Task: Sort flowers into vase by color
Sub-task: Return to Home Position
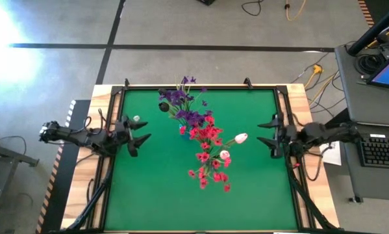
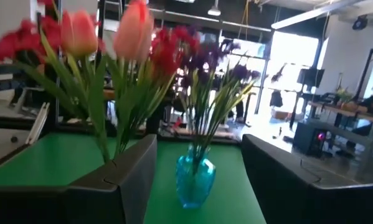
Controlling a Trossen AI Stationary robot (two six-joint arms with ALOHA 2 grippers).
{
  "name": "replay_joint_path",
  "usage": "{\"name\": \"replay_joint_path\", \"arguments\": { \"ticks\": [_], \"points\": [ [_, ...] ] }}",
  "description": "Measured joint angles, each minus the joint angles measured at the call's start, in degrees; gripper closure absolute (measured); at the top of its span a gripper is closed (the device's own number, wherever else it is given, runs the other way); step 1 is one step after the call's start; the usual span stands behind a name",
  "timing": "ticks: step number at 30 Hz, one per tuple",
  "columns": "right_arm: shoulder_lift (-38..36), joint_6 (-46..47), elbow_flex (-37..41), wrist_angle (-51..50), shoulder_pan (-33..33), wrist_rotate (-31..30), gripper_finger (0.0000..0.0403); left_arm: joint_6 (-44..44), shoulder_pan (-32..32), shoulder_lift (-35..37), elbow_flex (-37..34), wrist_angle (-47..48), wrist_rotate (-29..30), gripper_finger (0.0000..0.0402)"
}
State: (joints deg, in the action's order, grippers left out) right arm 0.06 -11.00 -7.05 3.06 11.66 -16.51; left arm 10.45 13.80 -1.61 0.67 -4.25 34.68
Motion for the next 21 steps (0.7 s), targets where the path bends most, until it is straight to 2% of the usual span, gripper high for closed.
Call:
{"name": "replay_joint_path", "arguments": {
  "ticks": [2,5,8,15,21],
  "points": [
    [0.0,1.0,2.8,2.7,0.0,0.0,0.0181,0.4,0.0,0.0,0.0,-0.6,-2.6,0.0119],
    [0.1,2.7,6.4,4.9,-0.5,-0.1,0.0189,-0.2,0.0,0.6,-0.1,-0.2,-3.0,0.0119],
    [0.5,4.4,6.4,1.6,-1.1,-1.2,0.0196,-0.5,0.0,0.1,-0.1,-0.1,-1.7,0.0119],
    [0.5,1.8,6.4,2.2,-1.2,-1.5,0.0207,0.7,0.0,0.0,0.0,0.0,2.2,0.0119],
    [0.6,2.4,6.4,1.9,-1.2,-1.5,0.0209,0.6,0.0,-0.8,0.0,0.0,2.3,0.0119]
  ]
}}
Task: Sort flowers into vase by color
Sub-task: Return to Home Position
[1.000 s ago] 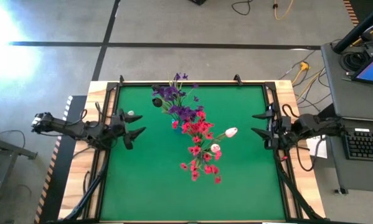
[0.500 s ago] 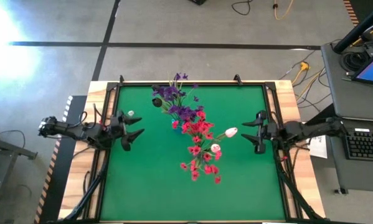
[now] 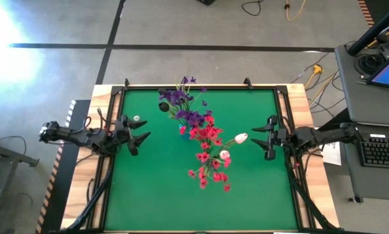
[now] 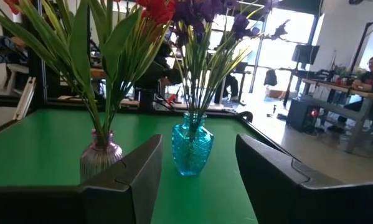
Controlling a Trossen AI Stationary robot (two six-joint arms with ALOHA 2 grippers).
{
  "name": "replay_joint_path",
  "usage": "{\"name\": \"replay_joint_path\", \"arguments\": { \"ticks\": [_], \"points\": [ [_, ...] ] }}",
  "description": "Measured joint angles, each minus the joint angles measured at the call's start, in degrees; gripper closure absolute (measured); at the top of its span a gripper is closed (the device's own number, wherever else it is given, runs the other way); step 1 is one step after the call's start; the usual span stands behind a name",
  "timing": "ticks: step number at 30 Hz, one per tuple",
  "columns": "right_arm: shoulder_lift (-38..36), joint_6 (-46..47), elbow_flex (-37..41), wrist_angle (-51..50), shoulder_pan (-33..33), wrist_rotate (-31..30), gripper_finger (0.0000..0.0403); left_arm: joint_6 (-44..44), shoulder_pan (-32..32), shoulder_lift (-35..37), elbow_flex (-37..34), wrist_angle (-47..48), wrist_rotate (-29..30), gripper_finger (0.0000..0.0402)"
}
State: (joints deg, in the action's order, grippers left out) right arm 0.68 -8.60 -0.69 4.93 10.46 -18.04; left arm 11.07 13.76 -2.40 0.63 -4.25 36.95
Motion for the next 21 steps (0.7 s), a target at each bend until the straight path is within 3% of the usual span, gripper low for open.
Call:
{"name": "replay_joint_path", "arguments": {
  "ticks": [21],
  "points": [
    [0.6,0.0,0.0,-0.2,0.0,0.0,0.0209,0.0,0.0,-3.5,0.3,0.2,-0.1,0.0118]
  ]
}}
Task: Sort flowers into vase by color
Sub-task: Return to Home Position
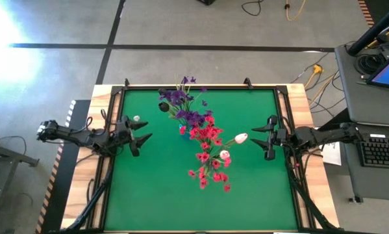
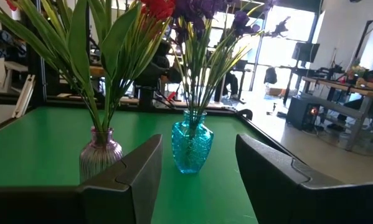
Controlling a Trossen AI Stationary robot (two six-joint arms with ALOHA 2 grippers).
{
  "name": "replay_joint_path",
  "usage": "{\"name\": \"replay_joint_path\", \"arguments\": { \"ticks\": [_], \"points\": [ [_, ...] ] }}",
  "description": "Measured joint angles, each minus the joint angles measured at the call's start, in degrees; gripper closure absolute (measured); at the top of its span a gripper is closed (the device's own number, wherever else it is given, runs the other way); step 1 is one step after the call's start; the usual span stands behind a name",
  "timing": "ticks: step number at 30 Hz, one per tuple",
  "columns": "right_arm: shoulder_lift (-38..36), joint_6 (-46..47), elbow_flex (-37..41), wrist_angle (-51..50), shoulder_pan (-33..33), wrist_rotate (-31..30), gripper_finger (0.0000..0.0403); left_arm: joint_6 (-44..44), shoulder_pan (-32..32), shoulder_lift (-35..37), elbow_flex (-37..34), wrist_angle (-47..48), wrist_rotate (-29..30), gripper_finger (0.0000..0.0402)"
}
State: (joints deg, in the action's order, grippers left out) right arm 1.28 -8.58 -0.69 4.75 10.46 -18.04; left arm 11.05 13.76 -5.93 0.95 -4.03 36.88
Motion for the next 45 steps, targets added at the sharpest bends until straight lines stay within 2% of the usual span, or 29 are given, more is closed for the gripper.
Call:
{"name": "replay_joint_path", "arguments": {
  "ticks": [45],
  "points": [
    [0.0,0.0,0.0,0.0,0.0,0.0,0.0209,0.0,0.0,-5.6,0.1,-0.2,0.0,0.0119]
  ]
}}
